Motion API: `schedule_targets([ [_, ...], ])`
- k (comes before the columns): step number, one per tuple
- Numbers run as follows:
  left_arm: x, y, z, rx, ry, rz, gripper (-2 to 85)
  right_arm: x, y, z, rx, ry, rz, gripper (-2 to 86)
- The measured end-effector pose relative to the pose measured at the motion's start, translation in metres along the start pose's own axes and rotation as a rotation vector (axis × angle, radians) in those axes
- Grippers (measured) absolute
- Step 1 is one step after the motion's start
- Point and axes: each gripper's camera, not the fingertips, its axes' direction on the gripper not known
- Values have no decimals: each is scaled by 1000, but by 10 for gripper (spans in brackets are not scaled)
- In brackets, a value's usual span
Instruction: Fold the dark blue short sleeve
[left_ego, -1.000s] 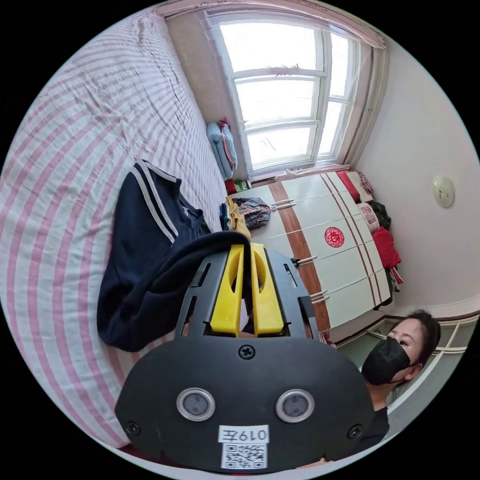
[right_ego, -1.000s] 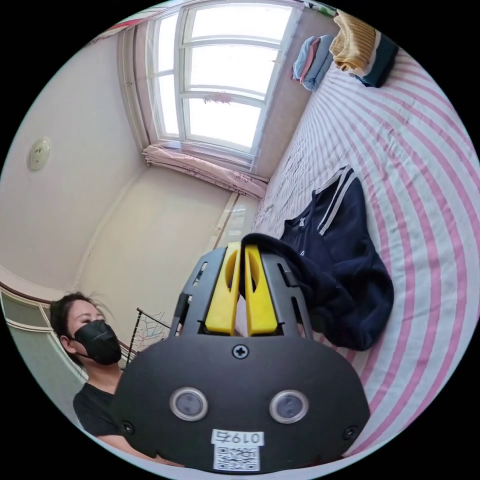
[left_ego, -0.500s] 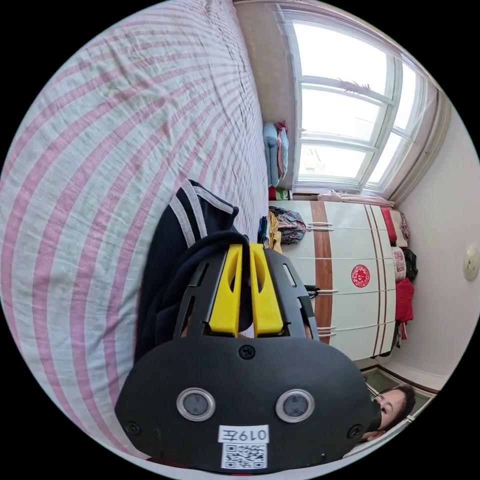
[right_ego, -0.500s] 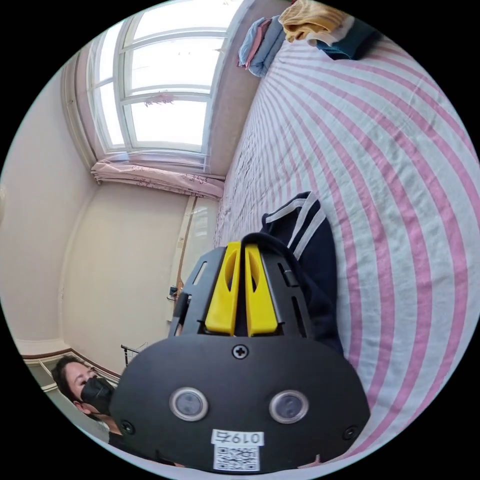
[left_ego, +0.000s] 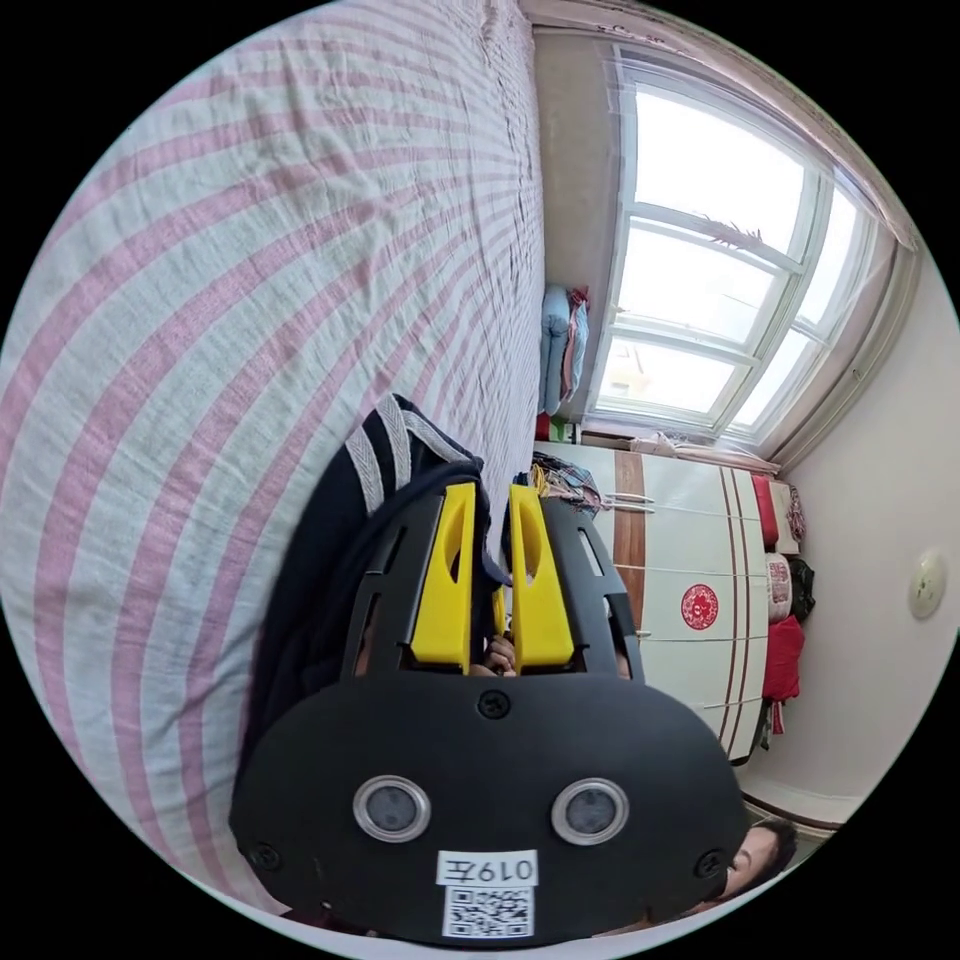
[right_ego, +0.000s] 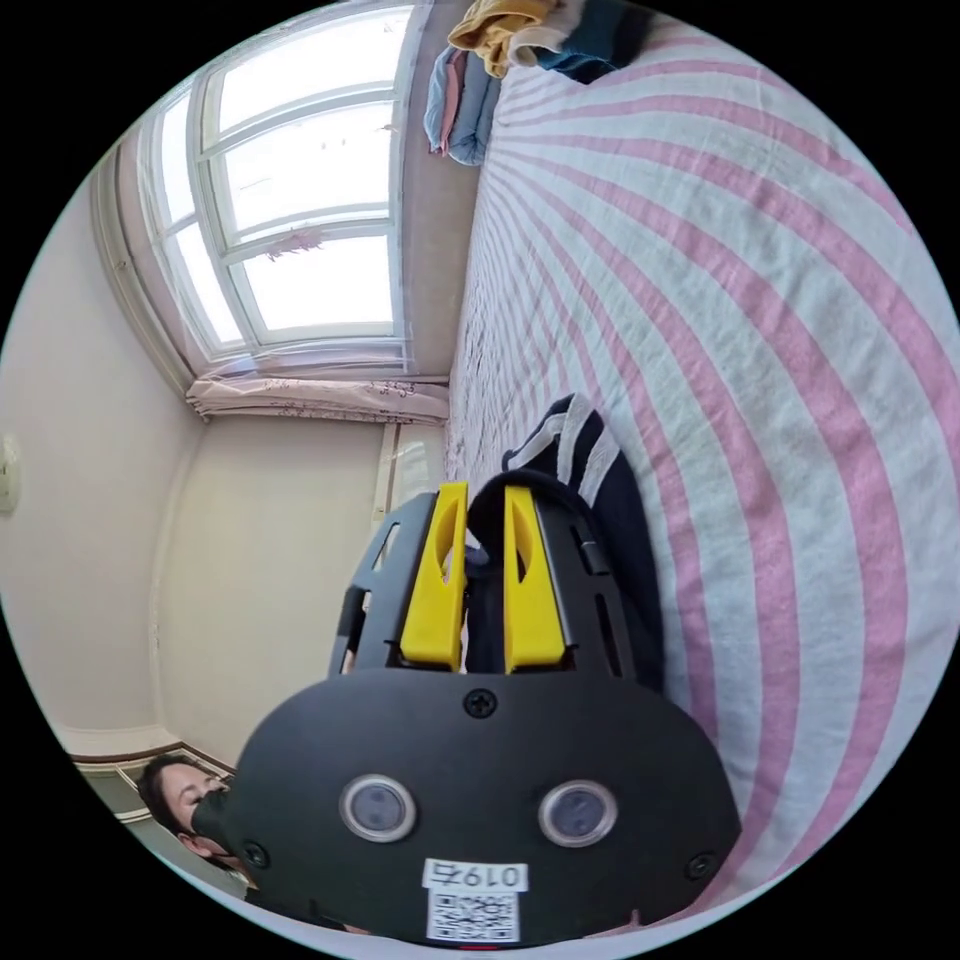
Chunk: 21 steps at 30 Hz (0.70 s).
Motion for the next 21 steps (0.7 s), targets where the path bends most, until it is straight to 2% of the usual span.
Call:
schedule_targets([
  [10, 38, -25, 44, 75, -181, 56, 9, -52, -30, 34, 44, 44, -14, 55],
  [15, 62, -18, 63, 72, -172, 151, 8, -91, -35, 56, -3, 118, -126, 52],
  [18, 98, 3, 75, 61, -251, 372, 9, -137, -30, 75, -81, 211, -346, 60],
  [21, 144, 32, 102, -3, -449, 699, 15, -185, -19, 103, -183, 403, -635, 54],
])
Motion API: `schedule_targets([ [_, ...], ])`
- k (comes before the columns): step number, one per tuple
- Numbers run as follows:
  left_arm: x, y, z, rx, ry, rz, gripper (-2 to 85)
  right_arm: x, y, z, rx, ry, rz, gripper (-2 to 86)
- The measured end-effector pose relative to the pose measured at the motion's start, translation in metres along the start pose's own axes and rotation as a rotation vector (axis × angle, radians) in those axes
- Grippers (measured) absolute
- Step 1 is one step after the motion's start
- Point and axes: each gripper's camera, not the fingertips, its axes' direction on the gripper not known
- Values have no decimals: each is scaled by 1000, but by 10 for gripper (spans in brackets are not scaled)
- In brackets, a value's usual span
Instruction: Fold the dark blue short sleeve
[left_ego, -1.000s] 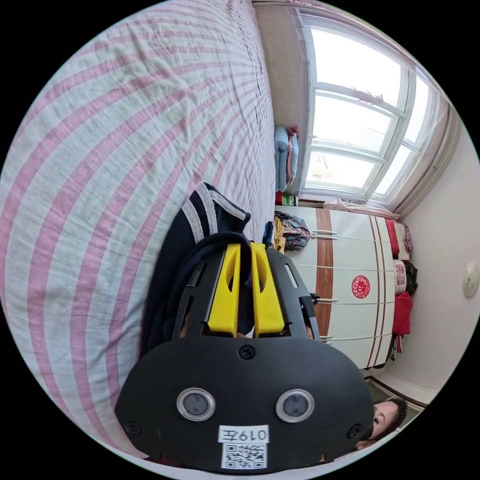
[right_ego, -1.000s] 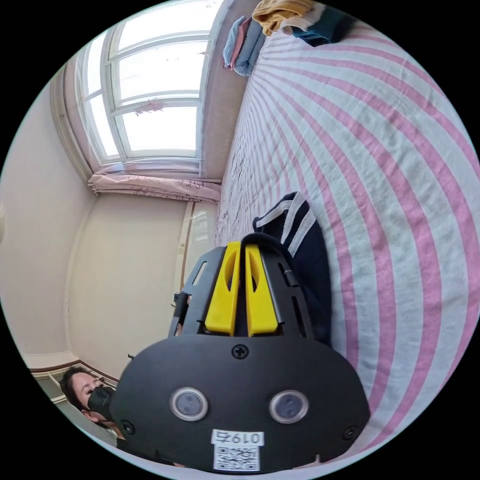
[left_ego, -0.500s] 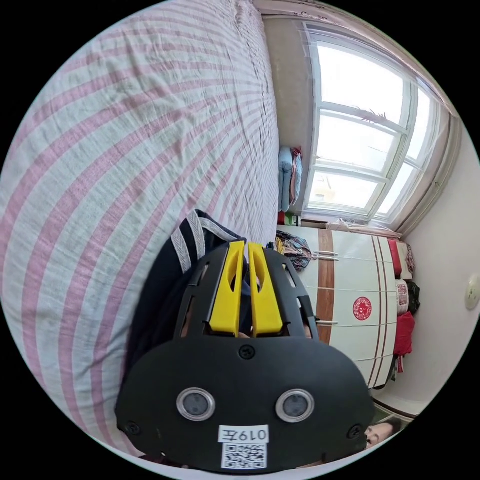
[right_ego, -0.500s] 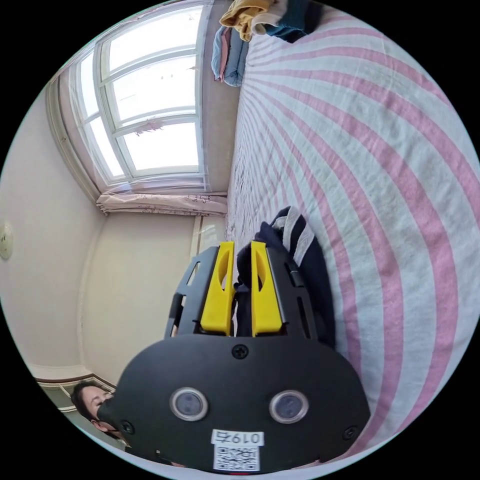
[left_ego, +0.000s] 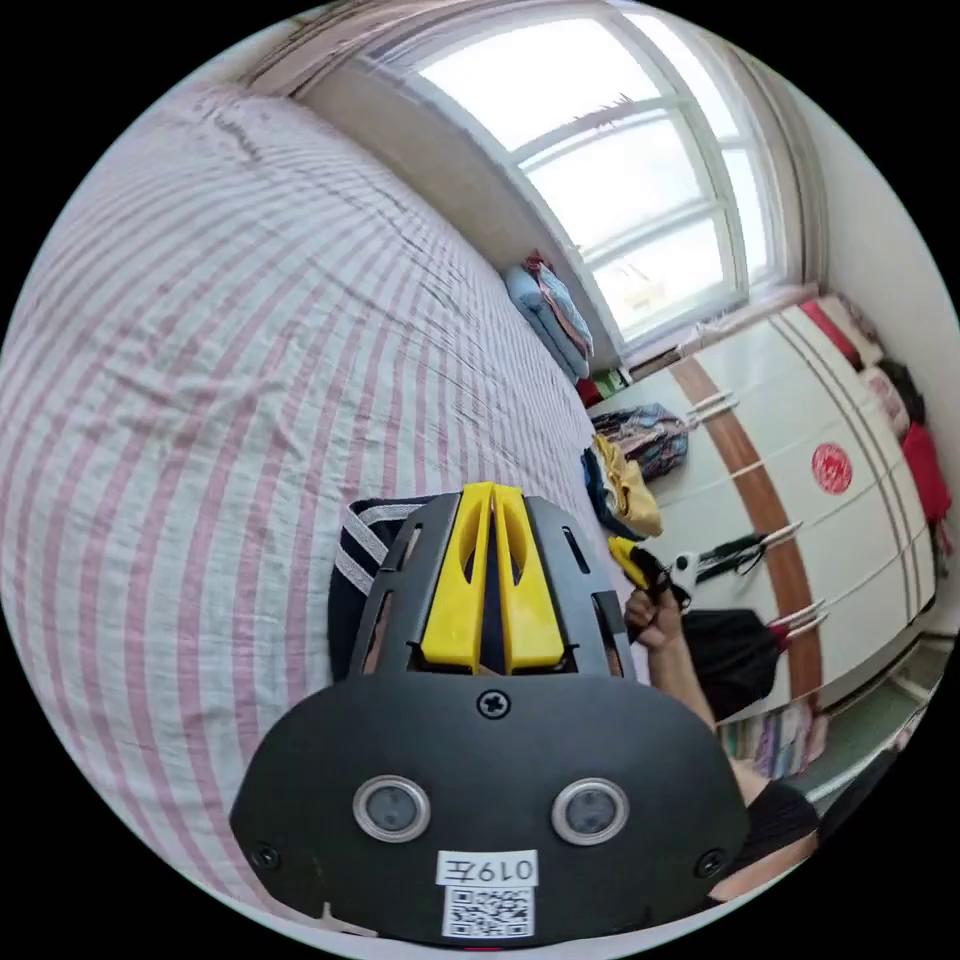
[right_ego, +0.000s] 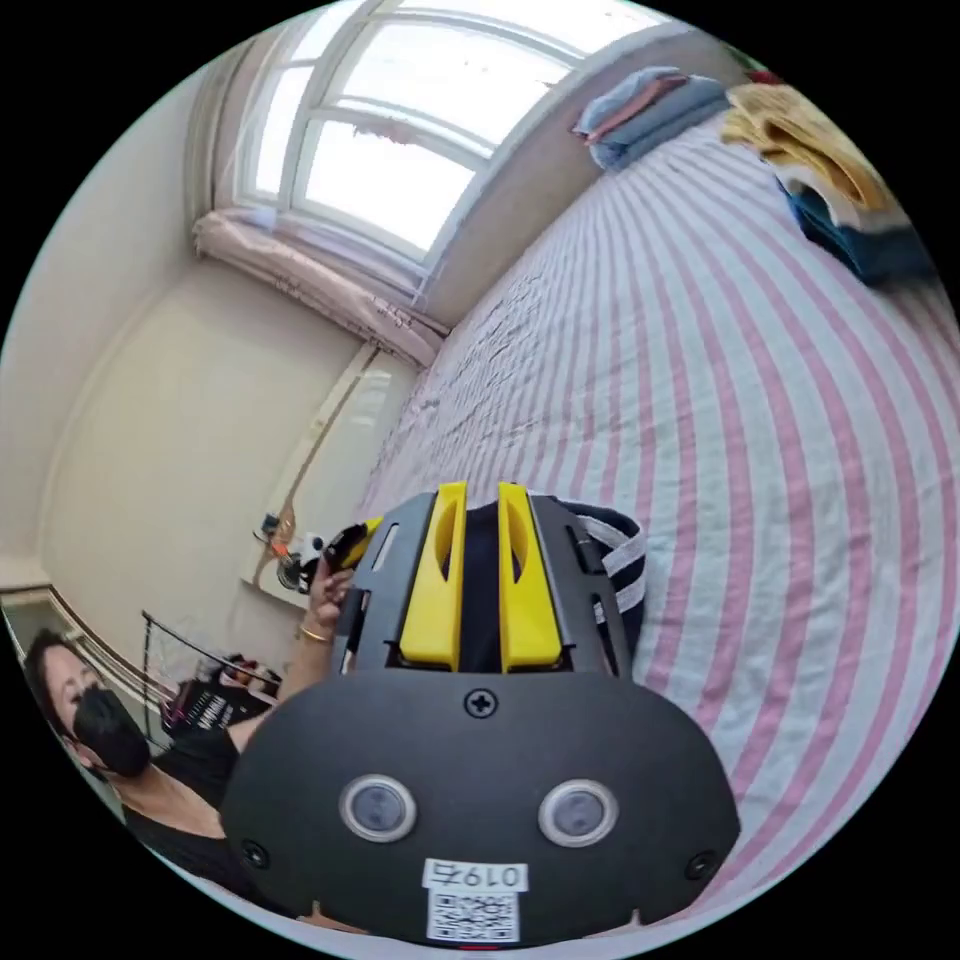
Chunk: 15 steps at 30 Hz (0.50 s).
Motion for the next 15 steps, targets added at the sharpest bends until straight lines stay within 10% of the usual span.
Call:
schedule_targets([
  [6, 75, -2, 33, -133, -243, 408, 55, -99, -19, 50, -267, 337, -471, 75],
  [15, 127, 9, 96, -327, -416, 493, 39, -137, -24, 87, -369, 433, -495, 62],
])
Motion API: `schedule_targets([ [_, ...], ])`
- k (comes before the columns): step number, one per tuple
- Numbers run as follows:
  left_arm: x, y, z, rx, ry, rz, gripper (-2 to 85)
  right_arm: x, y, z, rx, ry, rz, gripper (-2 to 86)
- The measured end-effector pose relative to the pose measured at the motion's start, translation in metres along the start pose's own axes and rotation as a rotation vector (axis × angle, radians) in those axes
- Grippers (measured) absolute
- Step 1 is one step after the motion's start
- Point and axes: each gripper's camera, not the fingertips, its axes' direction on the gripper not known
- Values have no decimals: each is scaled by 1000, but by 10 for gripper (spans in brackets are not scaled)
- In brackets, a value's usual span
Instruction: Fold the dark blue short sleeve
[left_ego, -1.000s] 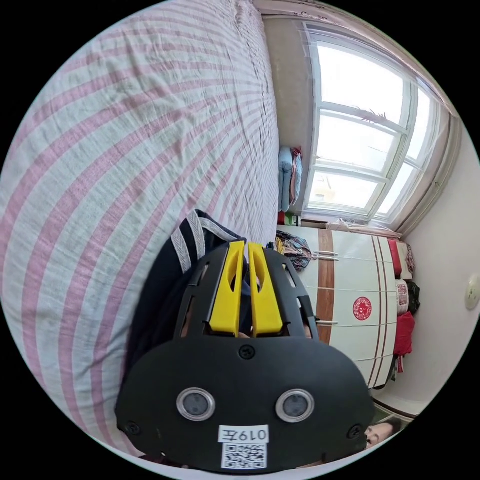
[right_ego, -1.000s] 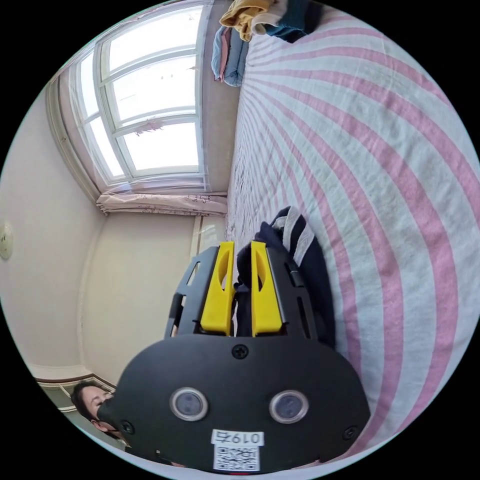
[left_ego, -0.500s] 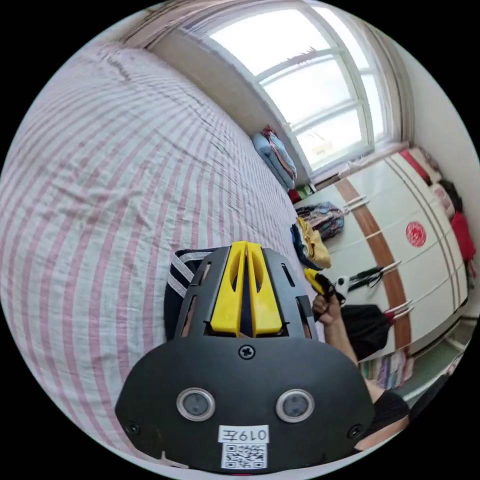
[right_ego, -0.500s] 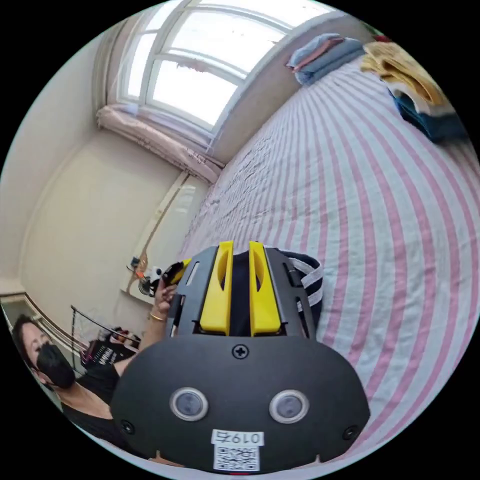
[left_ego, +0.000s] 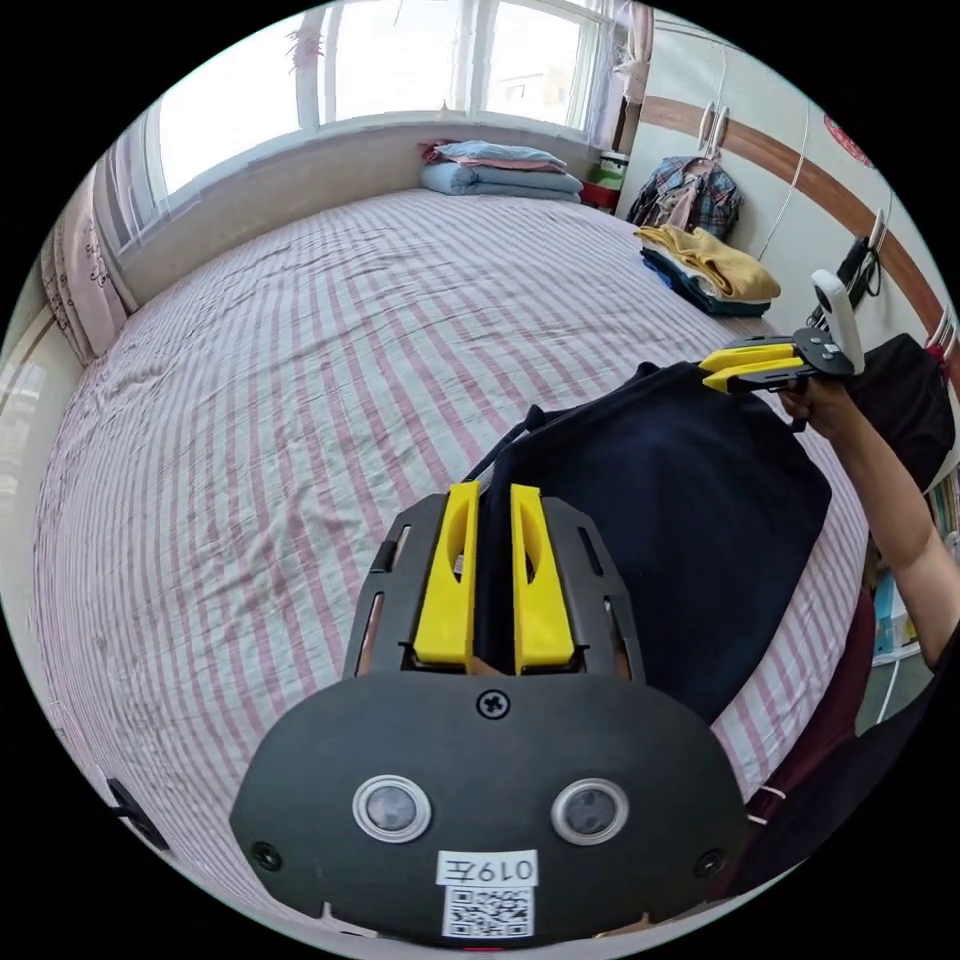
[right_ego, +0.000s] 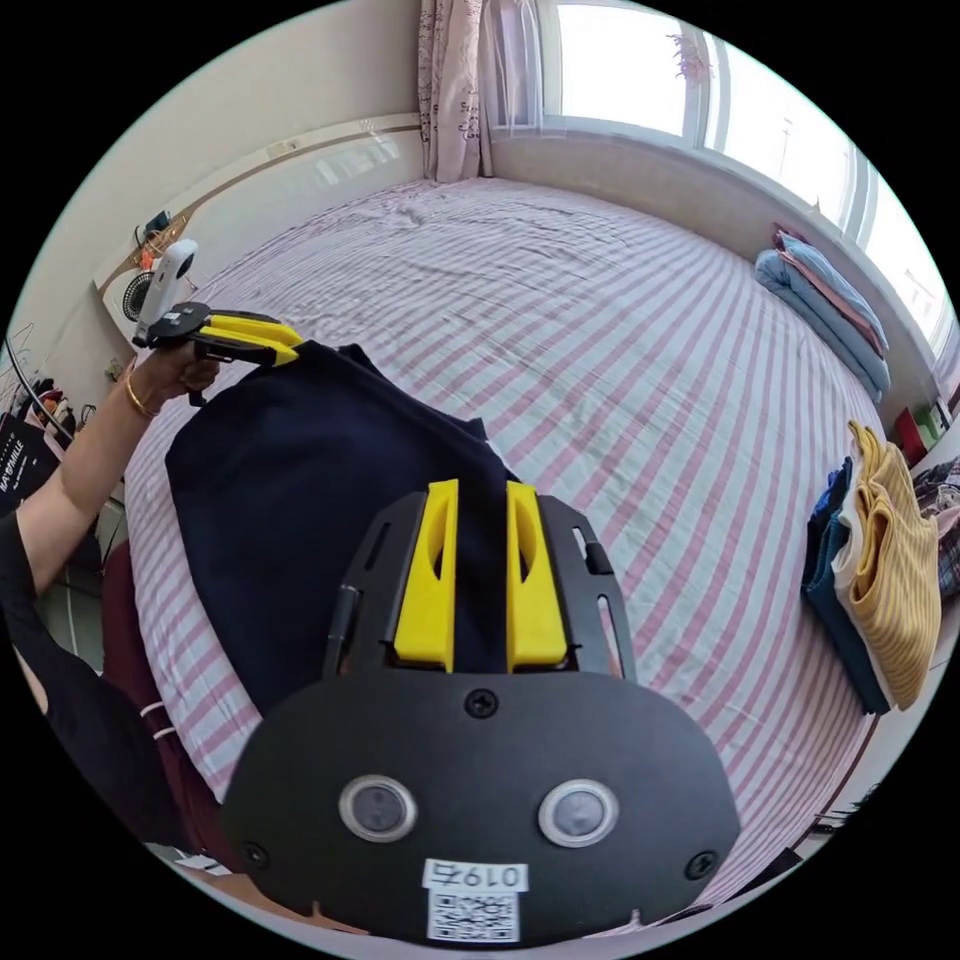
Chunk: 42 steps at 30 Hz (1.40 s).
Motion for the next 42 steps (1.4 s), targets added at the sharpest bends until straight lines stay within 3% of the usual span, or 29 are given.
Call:
schedule_targets([
  [4, 21, -11, 1, 6, 11, -17, 18, -9, -6, -8, 12, 13, 27, -2],
  [20, 104, -24, 4, -53, -116, -71, 47, -32, -4, -31, 18, 29, 85, -7],
  [28, 132, -6, -23, 93, -74, -165, 67, -56, 9, -74, 160, 182, 41, -9],
  [33, 143, 18, -45, 149, -110, -248, 52, -55, 29, -87, 144, 96, 11, -9],
  [36, 174, 41, -68, 236, 3, -190, 30, -63, 48, -90, 114, 126, -61, -9],
  [42, 230, 68, -53, 105, -27, -74, 15, -58, 70, -86, 32, 175, -109, -8],
])
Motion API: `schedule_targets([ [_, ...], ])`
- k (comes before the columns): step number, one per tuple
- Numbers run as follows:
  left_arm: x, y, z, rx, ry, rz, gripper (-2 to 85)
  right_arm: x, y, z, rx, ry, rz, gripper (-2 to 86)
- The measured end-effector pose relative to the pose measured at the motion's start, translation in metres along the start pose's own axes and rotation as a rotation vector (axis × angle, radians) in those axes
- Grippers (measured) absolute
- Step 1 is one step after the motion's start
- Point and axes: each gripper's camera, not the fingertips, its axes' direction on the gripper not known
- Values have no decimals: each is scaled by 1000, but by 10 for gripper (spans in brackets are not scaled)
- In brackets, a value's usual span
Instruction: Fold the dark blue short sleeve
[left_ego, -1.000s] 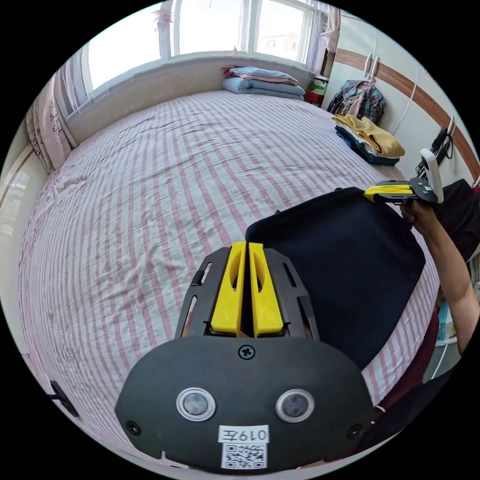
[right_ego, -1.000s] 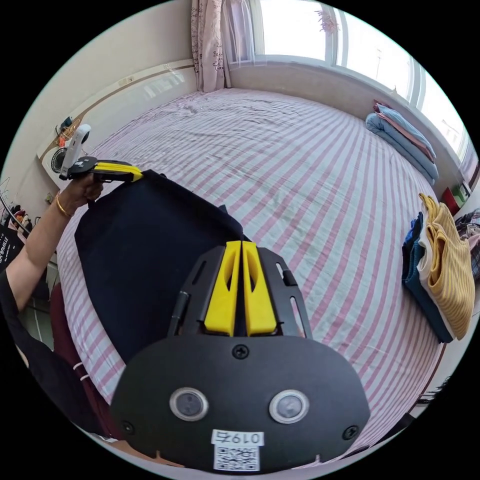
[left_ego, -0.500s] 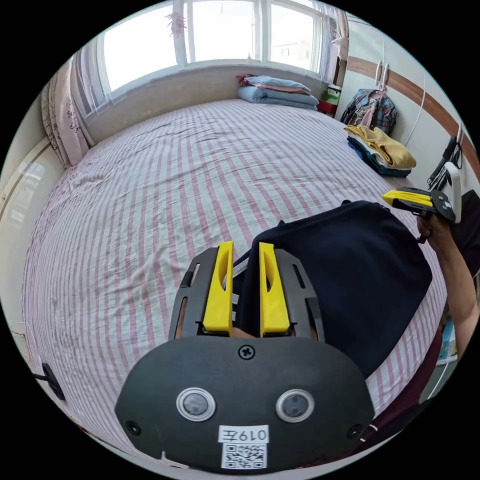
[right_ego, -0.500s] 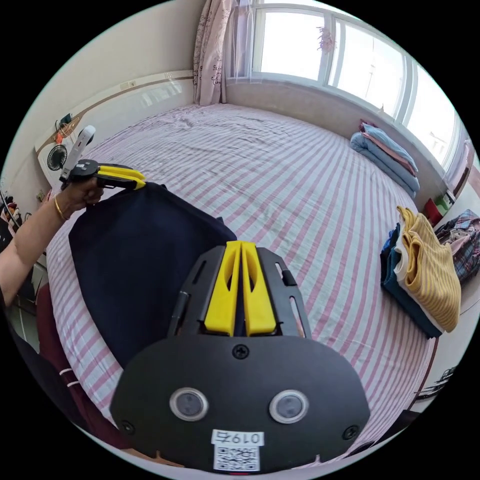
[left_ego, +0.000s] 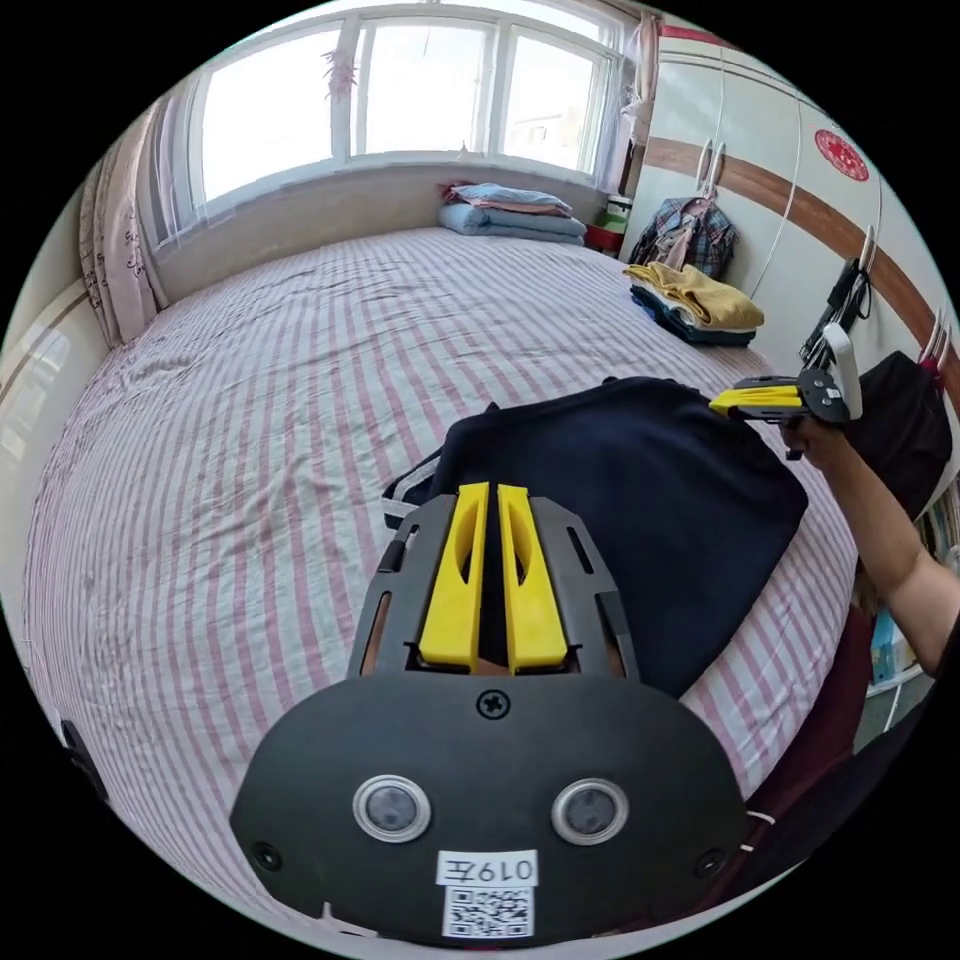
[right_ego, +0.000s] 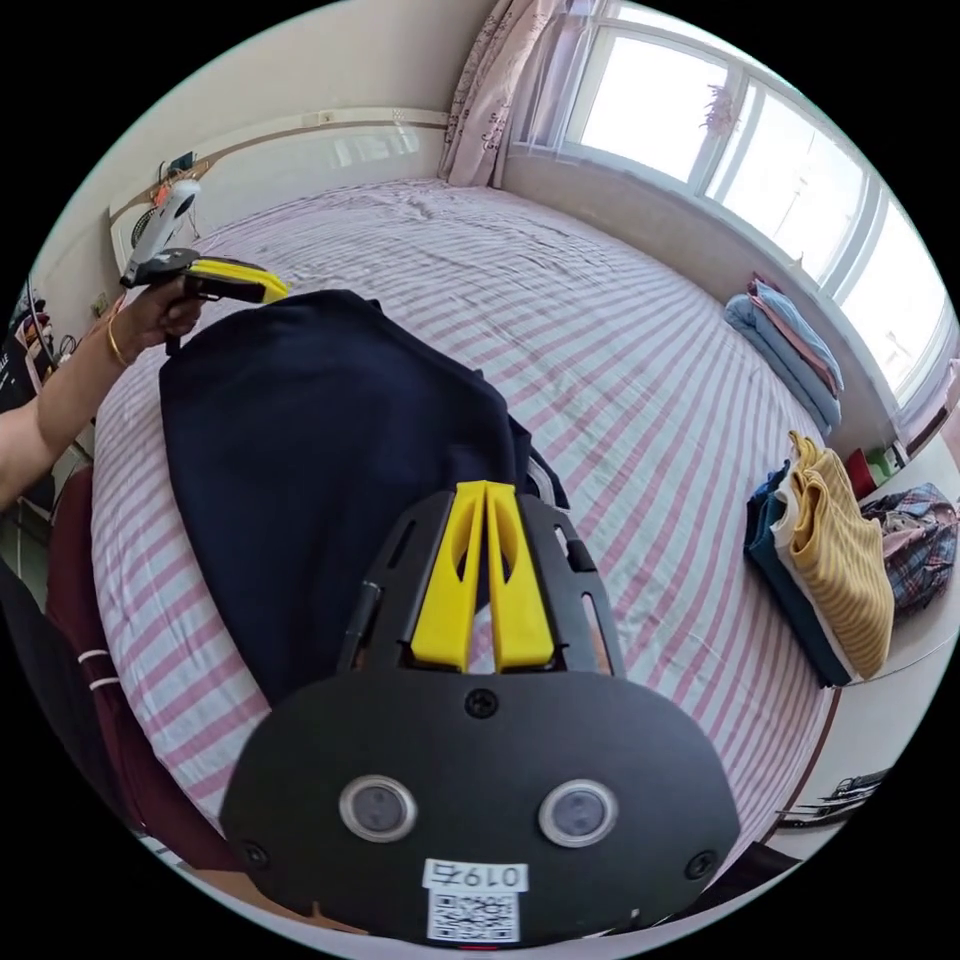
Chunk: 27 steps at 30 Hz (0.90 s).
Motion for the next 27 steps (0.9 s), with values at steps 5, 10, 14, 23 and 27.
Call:
schedule_targets([
  [5, 17, 12, 12, -69, -3, -14, 14, 24, 13, 6, -7, -48, 59, -6],
  [10, 80, 31, -30, 79, 99, 43, 13, 73, 42, -30, 196, -175, 245, 6],
  [14, 209, 53, -47, 248, 359, 298, 15, 117, 56, -18, 151, -364, 352, 37],
  [23, 387, 70, -13, 290, 284, 621, 23, 175, 68, 2, 82, -624, 431, 46],
  [27, 405, 73, -2, 221, 311, 629, 14, 180, 58, 10, 22, -673, 389, 49],
])
